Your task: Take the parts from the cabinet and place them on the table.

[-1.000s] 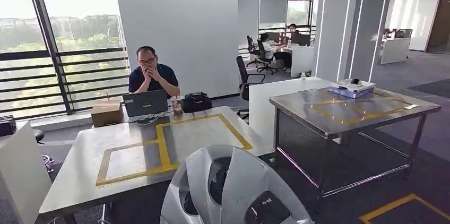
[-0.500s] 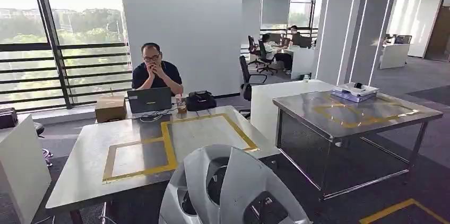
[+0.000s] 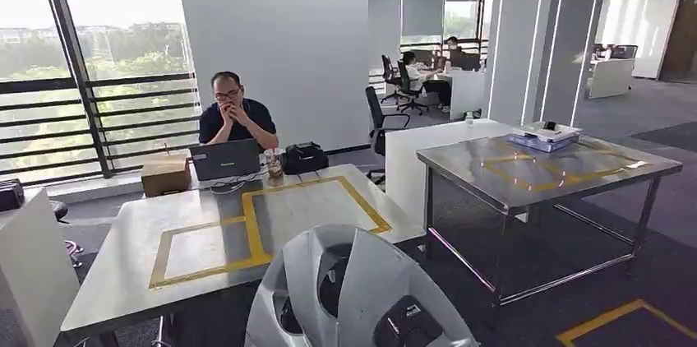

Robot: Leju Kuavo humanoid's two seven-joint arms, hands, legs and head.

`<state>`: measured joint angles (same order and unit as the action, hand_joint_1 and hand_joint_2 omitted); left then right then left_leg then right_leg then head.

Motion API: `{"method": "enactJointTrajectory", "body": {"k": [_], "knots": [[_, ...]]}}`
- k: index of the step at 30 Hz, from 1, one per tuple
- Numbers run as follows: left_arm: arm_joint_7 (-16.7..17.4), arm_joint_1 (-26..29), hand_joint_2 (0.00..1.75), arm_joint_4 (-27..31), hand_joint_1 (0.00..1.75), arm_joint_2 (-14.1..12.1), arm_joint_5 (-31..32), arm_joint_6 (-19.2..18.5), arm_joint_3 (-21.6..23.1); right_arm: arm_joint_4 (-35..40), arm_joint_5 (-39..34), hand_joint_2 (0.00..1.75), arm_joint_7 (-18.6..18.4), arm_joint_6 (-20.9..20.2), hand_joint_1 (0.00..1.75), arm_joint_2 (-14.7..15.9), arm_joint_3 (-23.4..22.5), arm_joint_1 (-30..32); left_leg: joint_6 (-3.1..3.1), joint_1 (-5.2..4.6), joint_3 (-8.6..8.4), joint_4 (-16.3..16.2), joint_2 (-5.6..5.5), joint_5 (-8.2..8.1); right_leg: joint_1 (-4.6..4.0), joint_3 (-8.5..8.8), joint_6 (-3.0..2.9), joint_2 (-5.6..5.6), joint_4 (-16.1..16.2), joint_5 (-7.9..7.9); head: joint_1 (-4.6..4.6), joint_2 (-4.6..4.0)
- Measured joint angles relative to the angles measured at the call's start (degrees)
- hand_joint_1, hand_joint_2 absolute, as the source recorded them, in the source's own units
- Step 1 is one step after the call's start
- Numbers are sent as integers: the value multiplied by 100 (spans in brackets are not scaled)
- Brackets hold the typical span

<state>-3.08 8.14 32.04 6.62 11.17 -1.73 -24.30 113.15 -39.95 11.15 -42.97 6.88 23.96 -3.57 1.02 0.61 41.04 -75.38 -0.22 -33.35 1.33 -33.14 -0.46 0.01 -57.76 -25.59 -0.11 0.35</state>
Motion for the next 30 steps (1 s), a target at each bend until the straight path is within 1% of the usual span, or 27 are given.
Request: {"method": "enactJointTrajectory", "body": {"k": [1,2,3,4,5,6,7,8,9,10,11,12,13,17,19,20,21,22,23,24,26,27,28,29,30], "knots": [[-4,-3,175,-9,0,-2,15,0,-2,2,0,175,0,0,175,0,0,4,-11,0,-113,251,1,169,0,7,1,3,0,0,0,0],[-17,-7,175,-11,0,-2,28,0,-13,2,2,175,0,0,175,0,0,3,-38,-3,-443,914,1,509,-4,25,3,9,1,-1,-2,0],[-24,-13,175,-11,0,-4,39,0,-24,6,2,175,0,-2,175,0,0,2,-78,-7,-731,1458,1,735,-12,39,4,11,3,-1,-4,0],[-28,-28,175,-11,0,-15,39,0,-26,7,2,175,0,-2,175,0,0,3,-106,-21,-894,1778,1,685,-14,43,9,9,12,2,-4,0],[-31,-39,175,-18,0,-17,41,0,-29,7,2,175,0,-2,175,-2,0,-8,-121,-59,-879,1798,5,692,-46,19,39,8,12,13,-2,0],[-39,-38,175,-18,0,-15,48,0,-29,7,4,175,0,-2,175,-2,0,-11,-146,-66,-857,1784,5,691,-30,9,73,6,21,17,-6,2],[-39,-25,175,-18,0,-20,50,0,-31,7,7,175,0,0,175,0,2,-11,-161,-83,-852,1785,4,692,-25,14,93,6,29,25,0,0],[-39,-21,175,-20,0,-20,59,0,-40,7,11,175,0,0,175,0,4,-13,-203,-90,-858,1819,2,714,-31,28,134,6,52,35,-2,0],[-39,-24,175,-22,0,-20,59,0,-46,9,11,175,0,-2,175,0,4,-12,-259,-69,-938,1890,5,761,-33,47,176,5,82,43,-2,0],[-44,-27,175,-24,0,-15,66,0,-53,22,15,175,0,0,175,4,4,-12,-284,-36,-968,1954,14,806,-15,-27,161,2,-30,-34,0,2],[-46,-34,175,-24,0,-17,66,0,-61,22,17,175,2,0,175,4,2,-23,-305,-41,-959,1959,12,819,-38,-195,130,3,-354,-227,11,0],[-46,-41,175,-29,0,-17,66,0,-72,22,17,175,2,0,175,4,4,-21,-318,-47,-948,1954,14,826,-33,-435,100,3,-866,-445,11,0],[-48,-41,175,-42,0,-15,68,0,-74,22,20,175,2,0,175,7,4,-12,-320,-60,-942,1953,14,826,-33,-628,90,3,-1265,-580,20,2],[-48,-41,175,-44,0,-17,68,0,-74,22,22,175,2,-2,175,7,4,-11,-320,-60,-941,1953,14,825,-32,-643,90,3,-1294,-589,20,2],[-48,-41,175,-50,0,-15,70,0,-75,22,24,175,0,-2,175,7,7,-9,-321,-63,-936,1951,14,825,-32,-749,91,3,-1507,-651,17,0],[-48,-38,175,-59,0,-15,76,0,-74,20,33,175,-2,0,175,9,13,-5,-320,-69,-931,1944,13,825,-33,-883,119,3,-1775,-682,15,0],[-50,-37,175,-64,0,-15,76,0,-74,20,37,175,-4,0,175,11,15,-1,-320,-72,-932,1943,11,824,-32,-882,141,2,-1762,-643,18,2],[-50,-43,175,-66,0,-7,76,0,-77,20,37,175,-4,2,175,11,18,-14,-280,-68,-944,1903,-16,797,-29,-129,264,-5,-259,-68,28,0],[-52,-46,175,-66,0,-5,76,-4,-79,20,35,175,-4,0,175,7,22,-21,-224,-132,-899,1825,-20,741,-45,28,163,2,28,-4,27,0],[-63,-43,175,-64,0,-7,76,-9,-79,22,26,175,-2,-2,175,7,22,-22,-216,-120,-893,1828,-16,741,-48,11,120,-1,22,2,13,0],[-66,-41,175,-64,0,-4,90,-9,-99,20,11,175,-2,-2,175,9,22,-21,-195,-101,-896,1830,-10,738,-79,6,65,3,23,1,13,0],[-66,-42,175,-59,0,-13,92,-9,-120,22,2,175,-2,-2,175,7,20,-23,-171,-90,-893,1807,-8,710,-10,23,27,2,44,18,13,0],[-66,-40,175,-53,0,-4,92,-9,-125,22,-4,175,-2,-4,175,4,22,-24,-129,-87,-850,1724,-8,636,-7,36,18,4,46,13,20,0],[-66,-43,175,-53,0,7,98,-15,-127,22,-9,175,0,-4,175,-2,22,-22,-89,-71,-735,1459,-5,464,1,43,-1,0,46,3,-15,0],[-66,-48,175,-53,0,9,105,-15,-131,22,-11,175,2,-4,175,-7,22,-24,-55,-45,-510,980,-3,217,-1,40,-2,-1,44,2,-13,0]]}}
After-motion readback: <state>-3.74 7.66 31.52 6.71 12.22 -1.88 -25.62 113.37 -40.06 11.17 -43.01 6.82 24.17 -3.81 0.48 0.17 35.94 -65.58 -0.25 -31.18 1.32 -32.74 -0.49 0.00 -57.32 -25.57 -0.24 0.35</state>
